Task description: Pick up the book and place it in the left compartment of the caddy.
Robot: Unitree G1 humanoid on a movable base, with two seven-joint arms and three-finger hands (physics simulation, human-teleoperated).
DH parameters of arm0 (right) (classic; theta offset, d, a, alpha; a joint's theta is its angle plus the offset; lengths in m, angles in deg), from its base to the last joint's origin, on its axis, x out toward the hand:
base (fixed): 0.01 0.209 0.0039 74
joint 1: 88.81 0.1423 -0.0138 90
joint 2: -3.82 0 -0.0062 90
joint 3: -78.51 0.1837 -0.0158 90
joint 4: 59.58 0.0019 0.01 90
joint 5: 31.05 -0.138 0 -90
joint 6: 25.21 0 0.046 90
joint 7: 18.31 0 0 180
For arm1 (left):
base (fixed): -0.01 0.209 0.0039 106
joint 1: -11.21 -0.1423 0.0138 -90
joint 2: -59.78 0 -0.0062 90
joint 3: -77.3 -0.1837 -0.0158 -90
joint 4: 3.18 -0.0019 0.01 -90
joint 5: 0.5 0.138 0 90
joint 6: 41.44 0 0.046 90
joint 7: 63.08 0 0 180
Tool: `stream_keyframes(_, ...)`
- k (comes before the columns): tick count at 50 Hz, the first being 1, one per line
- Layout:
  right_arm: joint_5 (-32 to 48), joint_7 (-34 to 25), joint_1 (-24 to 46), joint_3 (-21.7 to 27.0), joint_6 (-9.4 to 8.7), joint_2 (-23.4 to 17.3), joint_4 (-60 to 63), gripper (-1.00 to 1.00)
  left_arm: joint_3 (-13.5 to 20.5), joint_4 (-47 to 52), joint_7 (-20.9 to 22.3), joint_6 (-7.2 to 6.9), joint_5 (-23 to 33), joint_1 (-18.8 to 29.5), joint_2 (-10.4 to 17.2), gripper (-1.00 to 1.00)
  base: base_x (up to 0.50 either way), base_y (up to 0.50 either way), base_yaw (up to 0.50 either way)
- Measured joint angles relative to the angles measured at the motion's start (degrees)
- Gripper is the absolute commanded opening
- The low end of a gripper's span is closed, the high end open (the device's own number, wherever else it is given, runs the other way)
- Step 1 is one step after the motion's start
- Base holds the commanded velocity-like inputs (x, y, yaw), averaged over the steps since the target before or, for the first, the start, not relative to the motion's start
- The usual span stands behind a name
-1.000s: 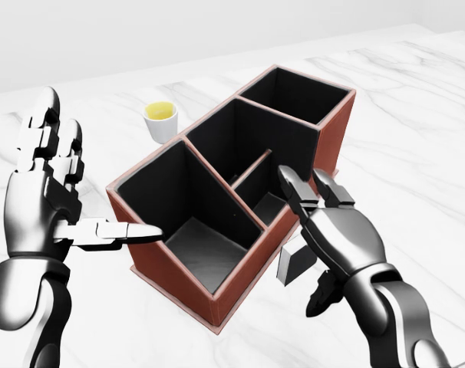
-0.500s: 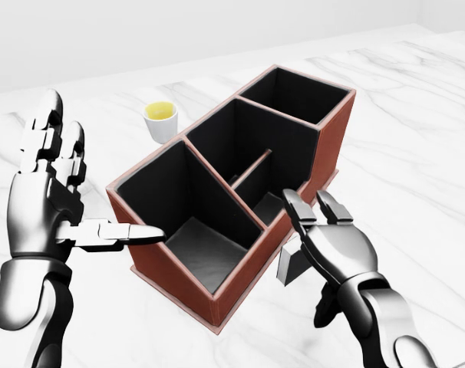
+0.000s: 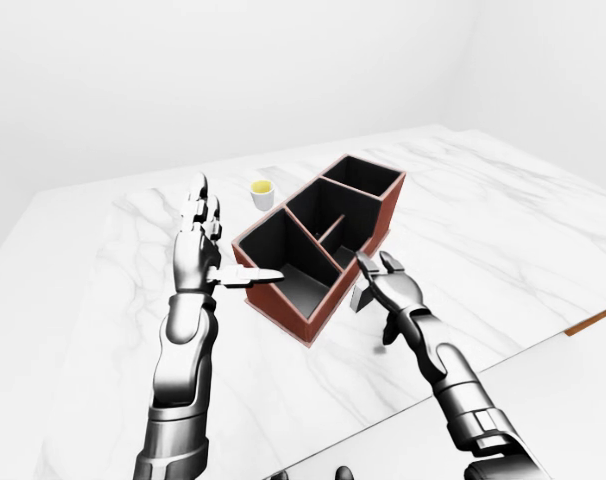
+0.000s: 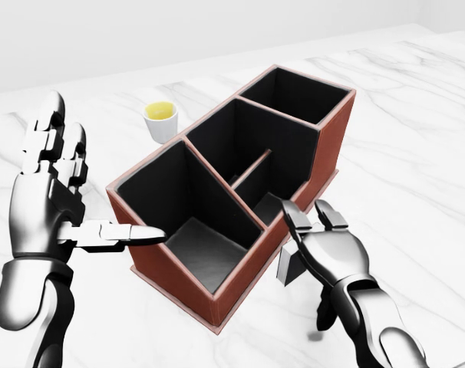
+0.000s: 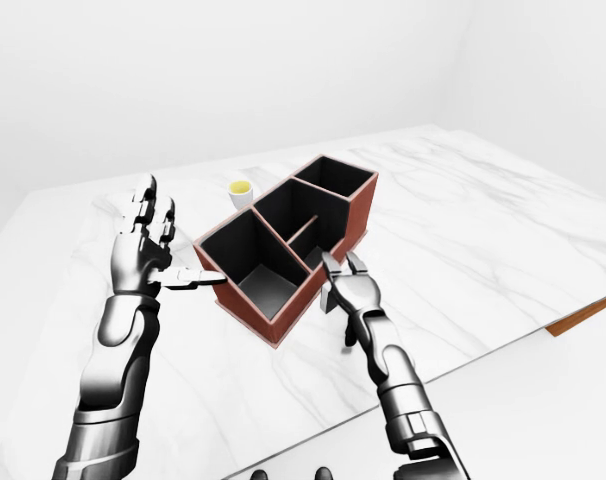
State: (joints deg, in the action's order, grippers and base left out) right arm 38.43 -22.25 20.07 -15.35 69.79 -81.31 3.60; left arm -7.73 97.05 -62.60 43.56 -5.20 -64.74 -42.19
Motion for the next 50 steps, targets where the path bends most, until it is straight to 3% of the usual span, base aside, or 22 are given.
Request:
stream_keyframes(34,3.6,5.8,6.0,-2.2,0.0,0.2,-14.6,1.0,-0.2,-0.2,0.1,0.0,0.3,-0.3,-0.2,1.0,0.0,0.0,0.0)
stream_keyframes(35,3.6,5.9,6.1,-2.3,0.0,0.2,-14.9,0.8,-0.2,-0.2,0.1,0.0,0.3,-0.3,-0.2,1.0,0.0,0.0,0.0)
stream_keyframes(36,3.7,6.2,6.2,-2.3,0.0,0.2,-15.2,-0.14,-0.2,-0.2,0.1,0.0,0.3,-0.3,-0.2,1.0,0.0,0.0,0.0)
stream_keyframes(37,3.8,6.6,6.3,-2.3,0.0,0.1,-15.3,-0.57,-0.2,-0.2,0.1,0.0,0.3,-0.3,-0.2,1.0,0.0,0.0,0.0)
stream_keyframes(38,3.9,7.1,6.4,-2.3,0.0,0.1,-15.5,-0.57,-0.2,-0.2,0.1,0.0,0.3,-0.3,-0.2,1.0,0.0,0.0,0.0)
stream_keyframes(39,4.0,7.7,6.5,-2.3,0.0,0.0,-15.5,-0.99,-0.2,-0.2,0.1,0.0,0.3,-0.3,-0.2,1.0,0.0,0.0,0.0)
stream_keyframes(50,6.6,11.2,9.0,-2.2,0.0,-0.7,-18.5,-1.0,-0.3,-0.2,0.1,0.0,0.5,-0.4,-0.2,1.0,0.0,0.0,0.0)
